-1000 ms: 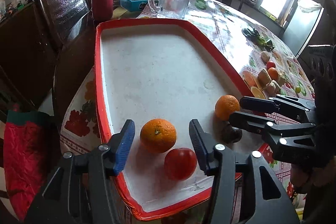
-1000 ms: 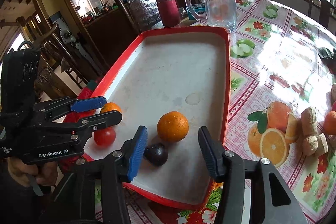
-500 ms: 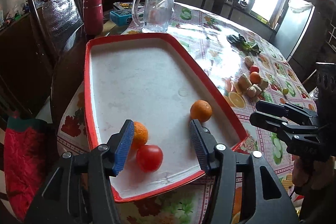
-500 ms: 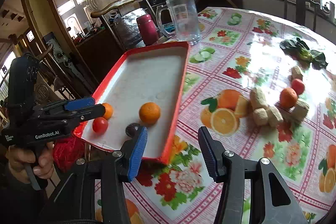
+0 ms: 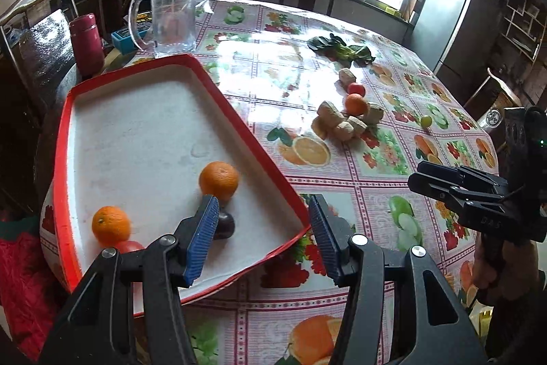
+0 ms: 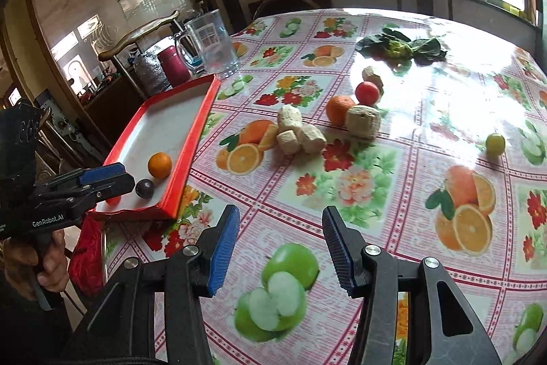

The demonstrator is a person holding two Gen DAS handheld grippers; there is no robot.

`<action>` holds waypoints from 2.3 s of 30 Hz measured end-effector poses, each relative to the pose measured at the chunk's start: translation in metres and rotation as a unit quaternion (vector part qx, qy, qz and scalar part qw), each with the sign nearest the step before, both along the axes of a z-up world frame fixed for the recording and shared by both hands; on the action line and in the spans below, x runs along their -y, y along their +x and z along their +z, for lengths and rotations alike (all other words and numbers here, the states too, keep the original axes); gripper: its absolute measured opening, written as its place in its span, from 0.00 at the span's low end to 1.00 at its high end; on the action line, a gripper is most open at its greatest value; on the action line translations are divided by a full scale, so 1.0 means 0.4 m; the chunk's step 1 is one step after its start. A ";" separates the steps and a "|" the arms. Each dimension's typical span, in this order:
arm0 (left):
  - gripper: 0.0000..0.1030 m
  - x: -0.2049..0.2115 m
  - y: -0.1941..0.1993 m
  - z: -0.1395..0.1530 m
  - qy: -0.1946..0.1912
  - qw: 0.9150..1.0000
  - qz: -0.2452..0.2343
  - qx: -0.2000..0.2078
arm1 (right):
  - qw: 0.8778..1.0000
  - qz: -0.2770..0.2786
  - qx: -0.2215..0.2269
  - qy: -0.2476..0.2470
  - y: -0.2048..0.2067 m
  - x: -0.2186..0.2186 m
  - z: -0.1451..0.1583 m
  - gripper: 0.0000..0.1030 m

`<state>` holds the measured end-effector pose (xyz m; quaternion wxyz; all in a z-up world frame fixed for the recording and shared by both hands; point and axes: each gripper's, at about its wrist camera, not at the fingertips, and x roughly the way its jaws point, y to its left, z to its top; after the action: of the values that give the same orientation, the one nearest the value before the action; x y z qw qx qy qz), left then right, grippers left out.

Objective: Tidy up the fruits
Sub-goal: 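Withdraw both open tools from the tray back over the table, then grasp the beige cube with the left tool while the right tool grasps the lime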

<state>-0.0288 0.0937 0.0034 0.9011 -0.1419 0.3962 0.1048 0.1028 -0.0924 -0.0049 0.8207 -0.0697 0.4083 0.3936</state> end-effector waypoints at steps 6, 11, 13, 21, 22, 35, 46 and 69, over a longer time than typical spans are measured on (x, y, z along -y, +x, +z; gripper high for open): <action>0.52 0.058 0.041 0.002 0.001 1.000 -0.023 -0.002 | 1.000 -0.026 -0.001 0.001 0.021 0.065 -0.005 0.50; 0.52 0.096 0.076 -0.002 -0.007 0.999 -0.039 -0.003 | 0.999 -0.049 -0.001 0.004 0.042 0.117 -0.011 0.49; 0.52 0.110 0.093 -0.004 -0.010 0.999 -0.046 -0.005 | 0.998 -0.059 0.000 0.004 0.055 0.138 -0.014 0.49; 0.52 0.157 0.171 -0.018 -0.019 0.997 -0.070 -0.012 | 0.993 -0.113 0.010 -0.014 0.131 0.219 -0.028 0.49; 0.52 0.161 0.182 -0.020 -0.019 0.997 -0.071 -0.013 | 0.993 -0.120 0.012 -0.018 0.143 0.228 -0.030 0.49; 0.52 0.151 0.348 -0.073 -0.034 0.997 -0.064 -0.037 | 0.978 -0.195 0.046 -0.060 0.342 0.271 -0.042 0.49; 0.30 0.131 0.408 -0.114 -0.022 0.998 -0.051 -0.039 | 0.979 -0.195 0.034 -0.053 0.458 0.249 -0.064 0.28; 0.24 0.098 0.231 -0.057 -0.047 0.998 -0.049 -0.004 | 0.995 -0.089 0.034 -0.009 0.182 0.116 0.011 0.25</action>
<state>0.0638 0.0544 -0.0194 0.8959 -0.1638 0.4107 0.0426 0.1756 -0.1388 -0.0005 0.8651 -0.0540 0.3885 0.3127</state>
